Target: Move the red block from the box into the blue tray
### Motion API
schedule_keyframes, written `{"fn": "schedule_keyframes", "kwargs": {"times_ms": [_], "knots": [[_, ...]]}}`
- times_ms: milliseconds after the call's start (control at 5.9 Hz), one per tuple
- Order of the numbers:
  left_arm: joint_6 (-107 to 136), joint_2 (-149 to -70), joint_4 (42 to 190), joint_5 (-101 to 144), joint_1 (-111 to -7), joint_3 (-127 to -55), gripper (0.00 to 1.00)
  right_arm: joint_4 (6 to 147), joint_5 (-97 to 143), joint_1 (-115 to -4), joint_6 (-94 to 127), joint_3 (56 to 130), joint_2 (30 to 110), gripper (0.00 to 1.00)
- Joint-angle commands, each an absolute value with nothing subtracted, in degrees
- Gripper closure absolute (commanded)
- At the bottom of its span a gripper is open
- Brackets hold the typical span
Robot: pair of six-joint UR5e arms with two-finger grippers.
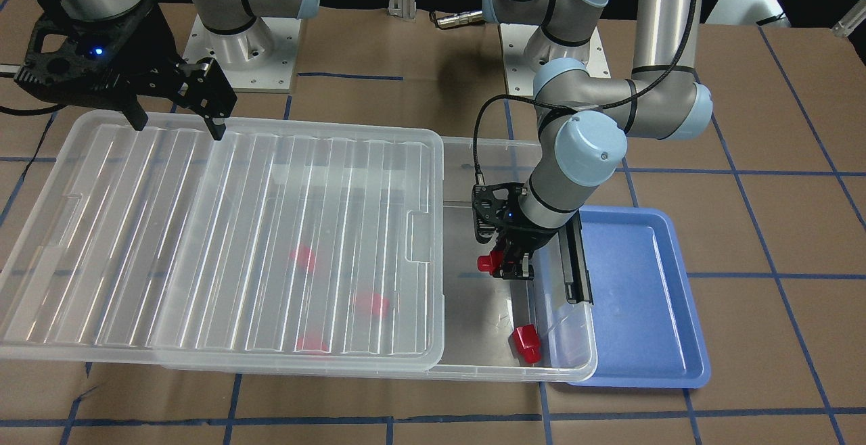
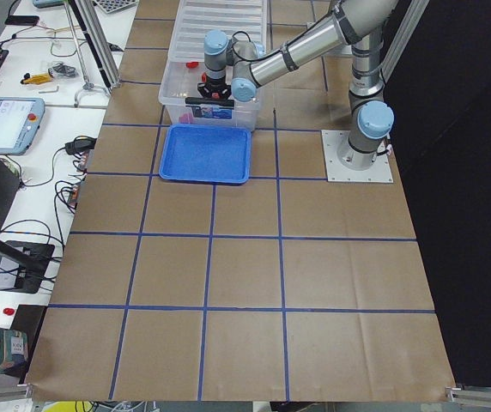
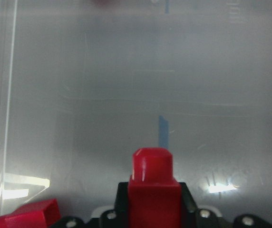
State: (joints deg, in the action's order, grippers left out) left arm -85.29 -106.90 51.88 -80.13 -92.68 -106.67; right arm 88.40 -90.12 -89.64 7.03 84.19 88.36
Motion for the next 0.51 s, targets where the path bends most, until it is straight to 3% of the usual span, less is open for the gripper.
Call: {"fn": "schedule_keyframes", "kwargs": {"times_ms": [0, 339], "knots": [[-83.58, -100.76, 68.79, -80.59, -92.73, -98.41, 0.99, 88.42, -90.09, -89.65, 7.03, 84.29, 88.42, 0.00], [-83.42, -99.50, 75.15, -89.26, -90.98, -93.26, 1.00, 88.42, -90.18, -89.65, 7.03, 84.37, 88.33, 0.00]]}}
